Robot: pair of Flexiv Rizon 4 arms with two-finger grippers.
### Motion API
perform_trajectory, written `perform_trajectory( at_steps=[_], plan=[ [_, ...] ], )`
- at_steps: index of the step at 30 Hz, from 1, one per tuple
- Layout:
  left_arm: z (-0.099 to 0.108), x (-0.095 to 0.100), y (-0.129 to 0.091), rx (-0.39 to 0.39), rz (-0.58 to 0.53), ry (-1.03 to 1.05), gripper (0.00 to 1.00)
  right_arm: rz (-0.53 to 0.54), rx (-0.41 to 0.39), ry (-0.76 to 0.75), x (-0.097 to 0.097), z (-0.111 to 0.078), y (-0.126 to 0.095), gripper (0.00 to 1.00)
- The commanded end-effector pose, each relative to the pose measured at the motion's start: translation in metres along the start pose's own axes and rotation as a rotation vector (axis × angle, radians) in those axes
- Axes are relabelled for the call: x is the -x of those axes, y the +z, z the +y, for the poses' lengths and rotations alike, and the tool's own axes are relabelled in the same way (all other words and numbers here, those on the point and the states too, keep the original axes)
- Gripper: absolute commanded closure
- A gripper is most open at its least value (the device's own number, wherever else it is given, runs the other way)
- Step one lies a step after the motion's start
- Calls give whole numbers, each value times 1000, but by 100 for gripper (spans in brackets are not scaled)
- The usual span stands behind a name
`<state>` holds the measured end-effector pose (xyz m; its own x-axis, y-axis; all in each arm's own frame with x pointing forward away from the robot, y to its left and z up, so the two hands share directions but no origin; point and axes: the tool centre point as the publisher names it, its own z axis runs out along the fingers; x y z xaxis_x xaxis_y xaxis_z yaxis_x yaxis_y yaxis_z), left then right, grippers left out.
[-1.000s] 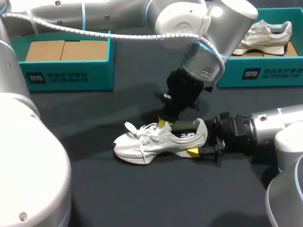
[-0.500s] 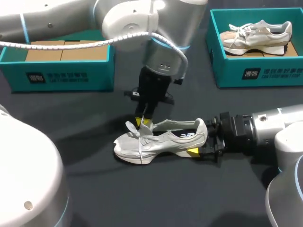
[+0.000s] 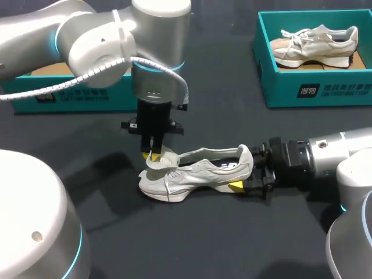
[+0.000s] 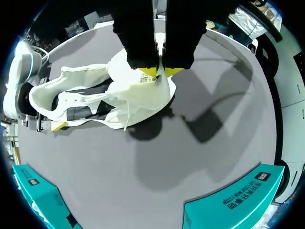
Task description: Take the shoe out of the shoebox, open the shoe tongue, remove and reinsert the insole, then place the shoe into the shoebox
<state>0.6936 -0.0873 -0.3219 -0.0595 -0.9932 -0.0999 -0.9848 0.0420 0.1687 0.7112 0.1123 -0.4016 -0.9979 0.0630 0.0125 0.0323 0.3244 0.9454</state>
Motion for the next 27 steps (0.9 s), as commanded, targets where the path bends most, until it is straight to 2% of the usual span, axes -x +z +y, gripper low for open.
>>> perform_trajectory(
  at_steps=[1, 4, 8, 11, 17, 20, 24, 27],
  plan=[
    [1, 10, 13, -2, 54, 17, 95, -1, -4, 0, 0, -4, -1, 100],
    [0, 11, 18, -6, 28, 26, 84, -1, -4, 0, 0, -4, -1, 100],
    [-4, 16, 25, -9, -9, 48, 63, -1, -4, 0, 0, -4, -1, 100],
    [-5, 22, 30, -12, -35, 67, 56, -1, -4, 0, 0, -4, -1, 100],
    [-2, 32, 36, -19, -70, 93, 52, -1, -4, 0, 0, -4, -1, 100],
    [-1, 40, 29, -22, -68, 100, 51, -1, -4, 0, 0, -4, -1, 100],
    [-1, 48, 2, -34, -25, 127, 52, -1, -4, 0, 0, -4, -1, 100],
    [-1, 51, -26, -75, 18, 167, 54, -1, -4, 0, 0, -4, -1, 100]
  ],
)
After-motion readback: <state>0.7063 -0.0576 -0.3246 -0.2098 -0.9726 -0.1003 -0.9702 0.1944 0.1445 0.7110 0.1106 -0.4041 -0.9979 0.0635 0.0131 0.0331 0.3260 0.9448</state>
